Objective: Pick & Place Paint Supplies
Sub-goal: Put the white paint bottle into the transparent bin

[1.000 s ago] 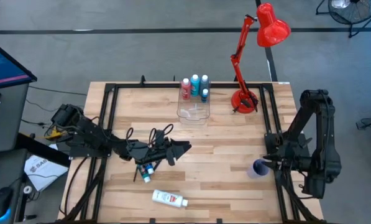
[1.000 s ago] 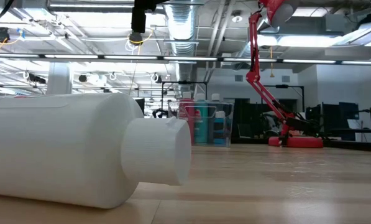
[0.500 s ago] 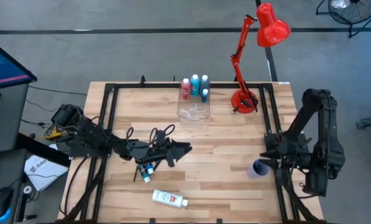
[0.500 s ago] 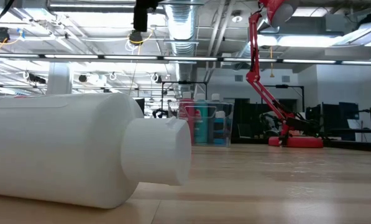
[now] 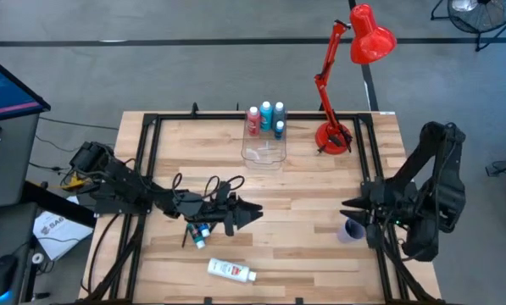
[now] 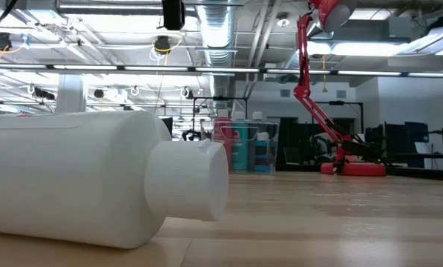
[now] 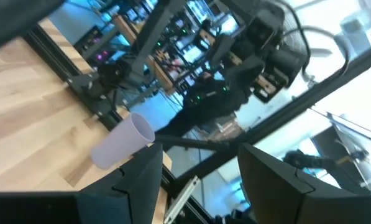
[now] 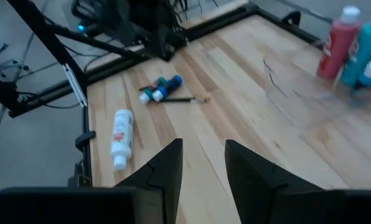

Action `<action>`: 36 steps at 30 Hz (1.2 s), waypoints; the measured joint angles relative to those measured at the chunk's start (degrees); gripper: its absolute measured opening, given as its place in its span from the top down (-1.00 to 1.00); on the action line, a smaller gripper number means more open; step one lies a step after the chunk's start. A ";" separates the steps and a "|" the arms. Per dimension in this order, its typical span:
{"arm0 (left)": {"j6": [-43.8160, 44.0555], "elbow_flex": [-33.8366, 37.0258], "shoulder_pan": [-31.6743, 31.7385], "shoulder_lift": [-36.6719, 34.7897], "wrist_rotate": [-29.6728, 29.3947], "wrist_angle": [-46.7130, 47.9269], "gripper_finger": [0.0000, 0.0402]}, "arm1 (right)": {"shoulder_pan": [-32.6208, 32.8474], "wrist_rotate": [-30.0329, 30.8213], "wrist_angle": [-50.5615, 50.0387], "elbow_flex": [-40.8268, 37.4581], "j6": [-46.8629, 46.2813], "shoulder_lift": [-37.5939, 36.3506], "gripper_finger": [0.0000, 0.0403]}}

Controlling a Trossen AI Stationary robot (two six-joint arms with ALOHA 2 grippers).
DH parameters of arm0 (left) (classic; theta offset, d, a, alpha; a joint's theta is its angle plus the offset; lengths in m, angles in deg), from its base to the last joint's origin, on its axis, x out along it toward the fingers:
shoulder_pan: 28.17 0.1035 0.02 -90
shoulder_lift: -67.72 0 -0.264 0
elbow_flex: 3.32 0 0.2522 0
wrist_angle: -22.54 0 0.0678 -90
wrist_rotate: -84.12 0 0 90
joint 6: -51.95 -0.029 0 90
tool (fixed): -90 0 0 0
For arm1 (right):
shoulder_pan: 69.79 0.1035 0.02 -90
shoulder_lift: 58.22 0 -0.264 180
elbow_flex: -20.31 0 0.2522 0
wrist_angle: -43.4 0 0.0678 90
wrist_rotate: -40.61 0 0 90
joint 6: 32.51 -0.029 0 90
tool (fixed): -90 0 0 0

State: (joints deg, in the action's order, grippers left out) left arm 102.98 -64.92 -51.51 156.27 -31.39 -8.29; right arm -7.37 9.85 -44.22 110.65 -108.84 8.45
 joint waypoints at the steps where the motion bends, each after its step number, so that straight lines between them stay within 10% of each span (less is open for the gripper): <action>1: -0.25 0.00 0.00 0.00 0.50 0.00 -0.02 | -1.09 -0.03 2.03 0.24 2.62 0.00 0.44; 16: -3.26 0.00 4.51 -2.74 14.12 4.43 -0.02 | -17.75 -10.37 29.87 0.60 32.74 0.15 0.44; 36: -15.17 -0.02 5.05 -28.76 22.88 60.58 0.26 | -37.70 -28.05 45.88 0.58 39.41 8.69 0.44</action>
State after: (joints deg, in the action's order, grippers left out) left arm 87.81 -64.94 -46.46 127.51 -8.50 52.29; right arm -45.07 -18.20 1.66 111.23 -69.44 17.14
